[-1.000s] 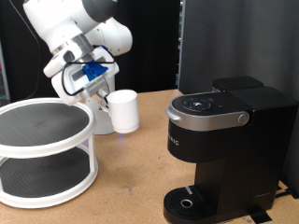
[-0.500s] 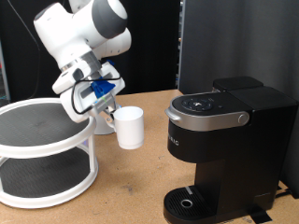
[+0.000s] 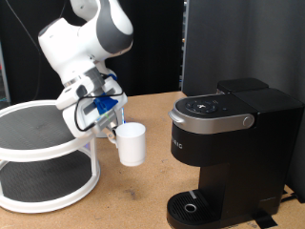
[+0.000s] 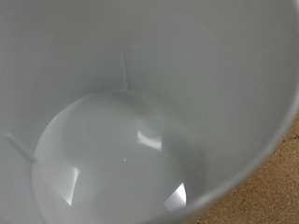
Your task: Make a cup of coffee with the keurig machine
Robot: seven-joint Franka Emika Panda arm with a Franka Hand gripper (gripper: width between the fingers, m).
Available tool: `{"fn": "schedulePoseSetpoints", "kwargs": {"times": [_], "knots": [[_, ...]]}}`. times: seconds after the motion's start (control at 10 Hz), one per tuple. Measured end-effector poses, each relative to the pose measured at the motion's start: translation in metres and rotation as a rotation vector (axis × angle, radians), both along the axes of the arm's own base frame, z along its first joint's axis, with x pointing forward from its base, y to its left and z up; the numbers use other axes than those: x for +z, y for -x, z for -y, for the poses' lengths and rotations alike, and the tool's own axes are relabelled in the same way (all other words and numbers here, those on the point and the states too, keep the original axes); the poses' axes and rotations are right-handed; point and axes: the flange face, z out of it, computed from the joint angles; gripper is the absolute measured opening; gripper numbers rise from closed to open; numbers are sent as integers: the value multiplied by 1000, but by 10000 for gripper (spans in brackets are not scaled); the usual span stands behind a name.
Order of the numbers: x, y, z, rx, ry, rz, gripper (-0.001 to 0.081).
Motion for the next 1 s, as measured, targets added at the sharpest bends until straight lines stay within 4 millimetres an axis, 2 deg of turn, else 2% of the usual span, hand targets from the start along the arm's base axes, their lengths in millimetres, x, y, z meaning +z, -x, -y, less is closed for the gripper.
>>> {"fn": "schedulePoseSetpoints", "kwargs": {"times": [0.6, 1.0], "knots": [[-52, 2, -7, -7, 28, 4, 72], [-66, 3, -16, -22, 26, -5, 72]]}}
